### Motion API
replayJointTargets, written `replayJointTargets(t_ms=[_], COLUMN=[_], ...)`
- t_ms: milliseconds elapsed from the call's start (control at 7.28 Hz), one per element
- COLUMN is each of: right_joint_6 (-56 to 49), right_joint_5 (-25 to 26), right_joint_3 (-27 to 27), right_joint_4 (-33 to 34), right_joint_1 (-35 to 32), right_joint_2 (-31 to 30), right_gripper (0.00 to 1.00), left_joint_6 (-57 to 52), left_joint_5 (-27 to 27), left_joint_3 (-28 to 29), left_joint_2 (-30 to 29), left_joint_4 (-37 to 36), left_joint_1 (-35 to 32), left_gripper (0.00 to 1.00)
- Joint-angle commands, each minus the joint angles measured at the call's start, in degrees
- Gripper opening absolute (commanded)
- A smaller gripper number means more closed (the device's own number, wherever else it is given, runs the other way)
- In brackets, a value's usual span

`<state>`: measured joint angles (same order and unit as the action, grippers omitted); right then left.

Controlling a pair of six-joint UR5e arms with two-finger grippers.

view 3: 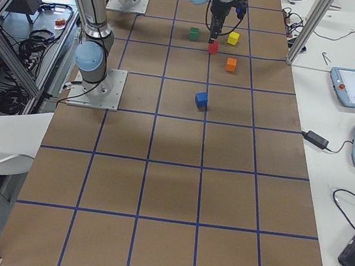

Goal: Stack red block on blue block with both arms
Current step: 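Open the left gripper and raise it back to its start pose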

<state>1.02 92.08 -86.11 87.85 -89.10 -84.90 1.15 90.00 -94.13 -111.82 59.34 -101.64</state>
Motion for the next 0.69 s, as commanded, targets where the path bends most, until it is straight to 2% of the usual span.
replayJointTargets(t_ms=[0, 137, 412, 550], right_joint_6=[0.55, 0.73, 0.65, 0.56], right_joint_5=[-0.93, -0.94, -1.38, -1.55], right_joint_3=[-0.29, -0.38, 0.75, 1.20], right_joint_4=[0.48, 0.31, 1.35, 1.89], right_joint_1=[-0.11, -0.11, -0.81, -2.20], right_joint_2=[0.25, 0.61, 1.39, 3.23], right_gripper=[1.00, 1.00, 1.00, 1.00], left_joint_6=[-10.16, -12.99, -12.93, -12.32], left_joint_5=[0.17, -0.09, -0.01, 0.08], left_joint_3=[-0.18, -0.09, 0.69, 0.87], left_joint_2=[9.91, 13.52, 21.78, 23.48], left_joint_4=[10.66, 15.50, 21.67, 23.18], left_joint_1=[8.44, 11.70, 11.65, 11.38], left_gripper=[1.00, 1.00, 1.00, 1.00])
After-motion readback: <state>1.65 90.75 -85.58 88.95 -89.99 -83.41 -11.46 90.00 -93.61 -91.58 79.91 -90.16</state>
